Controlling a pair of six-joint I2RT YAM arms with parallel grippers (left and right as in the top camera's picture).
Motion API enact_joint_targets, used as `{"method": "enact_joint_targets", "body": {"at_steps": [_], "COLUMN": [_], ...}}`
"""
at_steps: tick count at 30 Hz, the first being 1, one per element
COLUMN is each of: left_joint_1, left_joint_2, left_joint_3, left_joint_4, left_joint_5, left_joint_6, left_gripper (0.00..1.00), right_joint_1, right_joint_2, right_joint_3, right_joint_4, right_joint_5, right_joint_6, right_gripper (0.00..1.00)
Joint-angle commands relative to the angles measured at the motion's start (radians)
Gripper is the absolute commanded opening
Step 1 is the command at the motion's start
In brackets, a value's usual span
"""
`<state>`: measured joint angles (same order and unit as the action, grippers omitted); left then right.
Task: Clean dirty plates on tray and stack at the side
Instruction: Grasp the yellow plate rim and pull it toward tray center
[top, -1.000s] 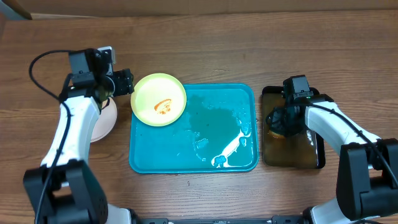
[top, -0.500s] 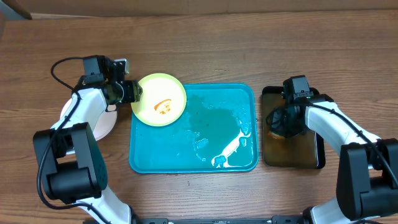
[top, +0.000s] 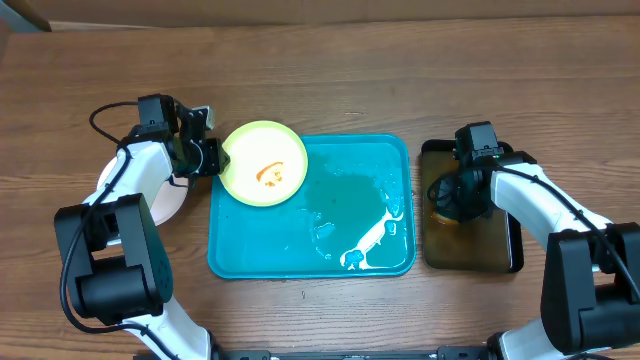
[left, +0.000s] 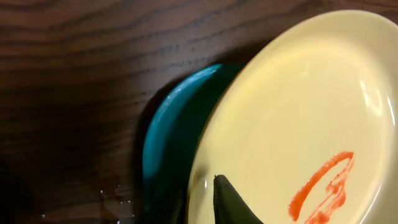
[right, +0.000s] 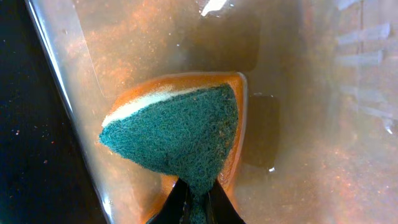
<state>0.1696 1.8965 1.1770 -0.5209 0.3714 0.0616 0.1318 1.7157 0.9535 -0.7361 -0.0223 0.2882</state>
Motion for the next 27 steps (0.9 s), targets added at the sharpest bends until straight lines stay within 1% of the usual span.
{"method": "enact_joint_targets", "body": {"at_steps": [1,3,4,8,17,20,23,27], "left_joint_1": [-0.008,-0.008,-0.008,-0.008,-0.009,-0.01,-0.016,-0.034], "left_joint_2": [0.008,0.008,0.008,0.008,0.008,0.007,-0.001,-0.063], "left_joint_3": [0.017,0.017,0.017,0.017,0.017,0.017,0.017,0.017], "left_joint_4": [-0.027,-0.051,-0.066,-0.139,-0.341,-0.392,-0.43,-0.441], "left_joint_5": [0.022,0.022,0.022,0.022,0.023,0.023,0.04,0.114], "left_joint_6": [0.001,0.0,-0.007,-0.026,-0.122,-0.138,-0.182,-0.184], "left_gripper": [0.13,0.05,0.04,0.04,0.04,0.04,0.04,0.04], "right_joint_1": [0.002,0.002,0.002,0.002,0.002,0.002,0.002,0.002], "right_joint_2": [0.003,0.003,0.003,0.003,0.003,0.003,0.0,-0.035], "right_joint_3": [-0.034,-0.034,-0.034,-0.034,-0.034,-0.028,0.013,0.104], "right_joint_4": [-0.018,-0.018,-0.019,-0.024,-0.032,-0.037,-0.094,-0.169], "right_joint_5": [-0.005,-0.005,-0.005,-0.005,-0.005,-0.008,-0.021,-0.024], "right_joint_6": [0.003,0.003,0.003,0.003,0.004,0.004,0.02,0.027], "right_gripper": [0.05,0.05,0.05,0.04,0.04,0.04,0.04,0.04]}}
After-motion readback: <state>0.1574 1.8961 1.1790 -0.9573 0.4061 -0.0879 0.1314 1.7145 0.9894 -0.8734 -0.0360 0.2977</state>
